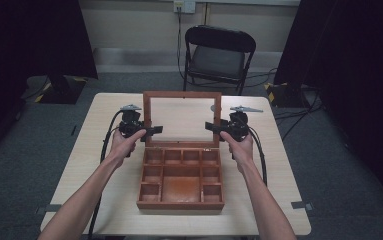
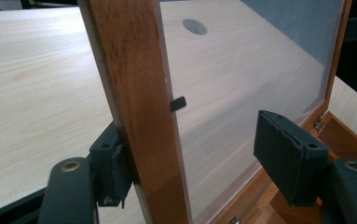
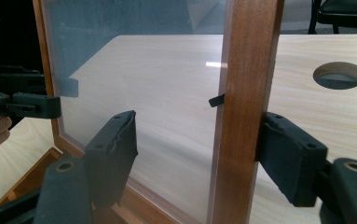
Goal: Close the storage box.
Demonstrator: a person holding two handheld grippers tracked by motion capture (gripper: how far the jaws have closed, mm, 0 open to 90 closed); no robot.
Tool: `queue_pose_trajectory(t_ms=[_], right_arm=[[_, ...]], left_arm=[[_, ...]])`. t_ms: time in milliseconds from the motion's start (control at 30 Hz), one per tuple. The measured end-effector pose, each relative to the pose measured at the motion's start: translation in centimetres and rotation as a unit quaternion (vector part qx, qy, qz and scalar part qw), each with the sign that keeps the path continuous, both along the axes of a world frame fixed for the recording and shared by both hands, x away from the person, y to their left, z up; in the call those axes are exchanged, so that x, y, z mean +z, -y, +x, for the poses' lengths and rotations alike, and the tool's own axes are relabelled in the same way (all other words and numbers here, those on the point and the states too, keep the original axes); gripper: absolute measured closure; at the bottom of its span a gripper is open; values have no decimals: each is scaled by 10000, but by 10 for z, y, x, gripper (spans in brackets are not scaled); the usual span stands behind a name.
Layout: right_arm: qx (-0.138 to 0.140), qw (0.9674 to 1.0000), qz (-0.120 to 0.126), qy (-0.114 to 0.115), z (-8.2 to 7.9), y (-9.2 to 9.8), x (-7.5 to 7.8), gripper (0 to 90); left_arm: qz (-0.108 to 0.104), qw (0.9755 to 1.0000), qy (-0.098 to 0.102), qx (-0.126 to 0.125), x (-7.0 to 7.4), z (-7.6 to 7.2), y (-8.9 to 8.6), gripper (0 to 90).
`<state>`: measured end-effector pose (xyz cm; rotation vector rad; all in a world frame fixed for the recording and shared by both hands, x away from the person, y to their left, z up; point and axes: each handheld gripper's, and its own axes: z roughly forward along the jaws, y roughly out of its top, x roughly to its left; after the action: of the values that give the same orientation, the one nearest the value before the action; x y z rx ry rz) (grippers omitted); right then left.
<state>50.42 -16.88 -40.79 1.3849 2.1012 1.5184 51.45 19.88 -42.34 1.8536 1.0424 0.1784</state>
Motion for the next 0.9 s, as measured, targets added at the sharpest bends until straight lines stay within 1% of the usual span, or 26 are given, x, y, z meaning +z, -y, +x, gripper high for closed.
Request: queue_pose_trajectory(t_ms=[33, 67, 133, 167, 233, 300, 367, 467, 533, 567, 633, 667, 700, 767, 800, 900], right_arm=[[2, 10000, -10, 14, -1, 0, 1, 316], [-6, 10000, -14, 23, -3, 0, 1, 325], [11, 9999, -46, 106, -6, 1, 3, 345], [15, 9999, -40, 133, -7, 2, 3, 360], [36, 9999, -52, 154, -10, 4, 4, 382], [71, 9997, -128, 190, -12, 4, 5, 400], [83, 9997, -108, 201, -14, 5, 7, 417], [89, 9995, -152, 249, -16, 4, 9, 448], [73, 9995, -160, 247, -18, 4, 10, 470], [80, 9996, -138, 249, -18, 5, 11, 470], [86, 9994, -179, 273, -21, 4, 12, 484], [79, 9994, -194, 263, -22, 3, 12, 491], [56, 9995, -212, 241, -23, 3, 13, 497], [62, 9995, -204, 229, -26, 2, 15, 490], [75, 9994, -228, 229, -28, 2, 16, 488], [98, 9994, -271, 200, -31, 2, 18, 485]], left_arm=[[-10, 10000, -3, -9, 1, -1, 0, 316], [24, 10000, 33, -35, 2, -2, 0, 316], [-94, 9999, 76, -40, 4, -5, -1, 319], [-116, 9999, 92, -31, 5, -6, -2, 323], [-110, 9998, 142, -32, 6, -10, -2, 343], [-89, 9998, 171, -64, 9, -14, -2, 352], [-100, 9997, 223, -90, 10, -17, -3, 353], [-3, 9996, 269, -107, 12, -22, -3, 353], [-37, 9994, 310, -133, 13, -24, -4, 354], [-18, 9993, 349, -121, 13, -27, -4, 355], [-57, 9992, 359, -149, 14, -29, -5, 363], [-82, 9990, 399, -159, 14, -31, -5, 367], [-55, 9990, 404, -197, 14, -32, -6, 368], [-54, 9989, 413, -230, 15, -35, -7, 377], [-102, 9988, 419, -223, 15, -37, -8, 385], [-70, 9987, 450, -247, 15, -40, -9, 396]])
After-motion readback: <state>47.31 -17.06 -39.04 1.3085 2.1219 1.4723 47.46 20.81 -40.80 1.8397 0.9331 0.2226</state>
